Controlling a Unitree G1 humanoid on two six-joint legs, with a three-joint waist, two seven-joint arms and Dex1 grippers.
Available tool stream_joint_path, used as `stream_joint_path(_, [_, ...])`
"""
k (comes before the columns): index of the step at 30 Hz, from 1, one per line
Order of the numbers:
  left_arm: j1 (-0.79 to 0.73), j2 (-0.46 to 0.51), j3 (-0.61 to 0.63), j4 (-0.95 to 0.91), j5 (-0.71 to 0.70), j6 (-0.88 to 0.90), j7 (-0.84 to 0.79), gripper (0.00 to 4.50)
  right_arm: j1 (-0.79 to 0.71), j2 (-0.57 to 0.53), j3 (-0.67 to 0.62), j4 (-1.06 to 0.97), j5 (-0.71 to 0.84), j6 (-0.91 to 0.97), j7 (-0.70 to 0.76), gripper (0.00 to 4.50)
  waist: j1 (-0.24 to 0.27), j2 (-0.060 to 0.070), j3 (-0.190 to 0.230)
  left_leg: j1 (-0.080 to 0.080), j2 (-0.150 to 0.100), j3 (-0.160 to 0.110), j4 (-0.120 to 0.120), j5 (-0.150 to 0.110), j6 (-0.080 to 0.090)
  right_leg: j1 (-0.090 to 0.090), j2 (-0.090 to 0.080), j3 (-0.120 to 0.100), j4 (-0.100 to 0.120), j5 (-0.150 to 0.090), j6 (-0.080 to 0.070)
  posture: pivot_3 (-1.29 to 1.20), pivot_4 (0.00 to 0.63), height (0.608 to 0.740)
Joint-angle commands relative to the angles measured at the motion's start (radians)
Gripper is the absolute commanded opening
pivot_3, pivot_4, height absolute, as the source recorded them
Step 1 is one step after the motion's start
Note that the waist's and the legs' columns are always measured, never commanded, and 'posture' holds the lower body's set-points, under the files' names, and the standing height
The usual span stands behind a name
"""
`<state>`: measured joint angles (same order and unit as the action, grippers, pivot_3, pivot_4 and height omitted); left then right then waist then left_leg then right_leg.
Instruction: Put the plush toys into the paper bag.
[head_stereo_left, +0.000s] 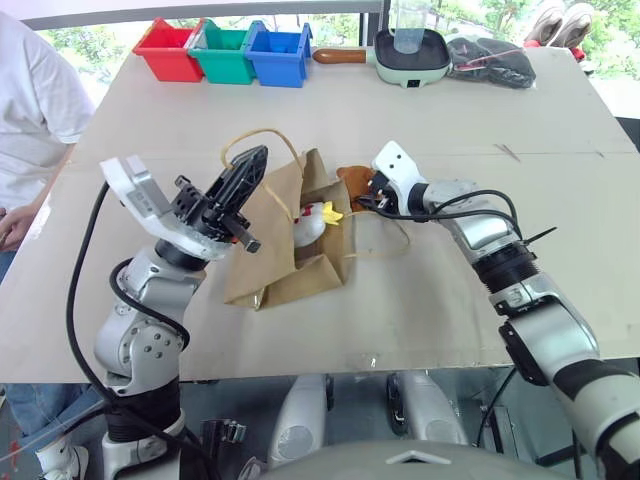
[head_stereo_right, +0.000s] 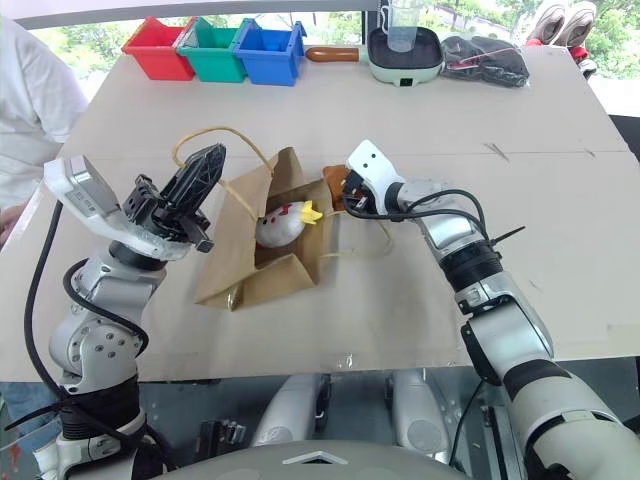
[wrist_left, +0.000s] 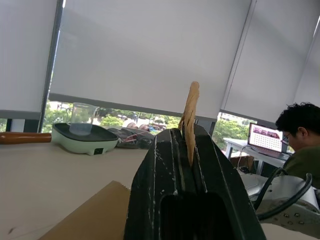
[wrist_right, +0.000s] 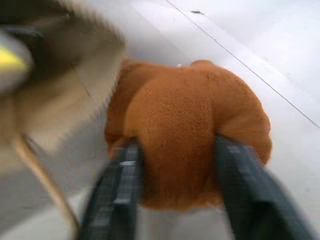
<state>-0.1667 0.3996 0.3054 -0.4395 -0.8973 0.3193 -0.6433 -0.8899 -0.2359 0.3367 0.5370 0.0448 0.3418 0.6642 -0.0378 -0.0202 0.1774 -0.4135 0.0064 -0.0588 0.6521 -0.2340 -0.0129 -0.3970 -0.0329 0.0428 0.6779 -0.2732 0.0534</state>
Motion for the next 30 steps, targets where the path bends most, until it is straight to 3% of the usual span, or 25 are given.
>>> stream_joint_path(1, [-0.01, 0.009, 0.017, -0.017, -0.003, -0.017, 0.005, 0.0, 0.0, -0.001, -0.002, 0.022, -0.042, -0.059, 0.006, 0.08, -0.001, 0.0, 0.0, 0.0, 0.0, 0.0, 0.0, 0.0, 0.0, 0.0, 0.0, 0.0, 0.0, 0.0, 0.0, 0.0, 0.15, 0.74])
stream_joint_path(7, [-0.026, 0.017, 0.024, -0.008, -0.013, -0.009, 0.011, 0.0, 0.035, -0.071, -0.047, -0.093, -0.06, -0.126, 0.031, 0.08, 0.003, 0.0, 0.0, 0.0, 0.0, -0.001, 0.0, 0.0, 0.0, 0.0, 0.001, -0.001, 0.0, 0.0, 0.0, 0.0, 0.15, 0.74])
stream_joint_path(13, [-0.049, 0.034, 0.02, 0.01, -0.022, 0.001, -0.003, 0.0, 0.125, -0.212, -0.143, -0.472, 0.081, 0.032, 0.176, 0.08, 0.008, 0.001, 0.0, -0.001, 0.0, -0.002, 0.0, 0.0, 0.0, 0.0, 0.0, -0.001, -0.001, 0.0, 0.0, 0.0, 0.15, 0.74])
stream_joint_path(19, [-0.085, 0.037, 0.001, 0.043, -0.014, 0.005, -0.02, 0.0, 0.189, -0.294, -0.132, -0.74, 0.205, 0.17, 0.31, 0.08, -0.002, 0.001, 0.0, 0.0, 0.001, -0.003, -0.001, 0.0, 0.0, 0.0, 0.001, -0.001, 0.0, 0.0, 0.0, 0.0, 0.15, 0.74])
stream_joint_path(23, [-0.107, 0.034, -0.014, 0.061, -0.008, 0.008, -0.031, 0.0, 0.197, -0.3, -0.047, -0.758, 0.182, 0.113, 0.381, 0.08, -0.001, 0.0, 0.0, 0.0, 0.001, -0.003, 0.0, 0.0, 0.0, 0.0, 0.001, -0.001, 0.0, 0.0, 0.0, 0.0, 0.15, 0.74])
stream_joint_path(30, [-0.109, 0.04, -0.024, 0.06, -0.005, 0.016, -0.044, 0.0, 0.147, -0.282, 0.059, -0.642, 0.053, -0.148, 0.427, 0.08, 0.0, 0.0, 0.0, -0.001, 0.001, -0.003, 0.0, 0.0, 0.0, 0.0, 0.0, -0.001, 0.0, 0.0, 0.0, 0.0, 0.15, 0.74])
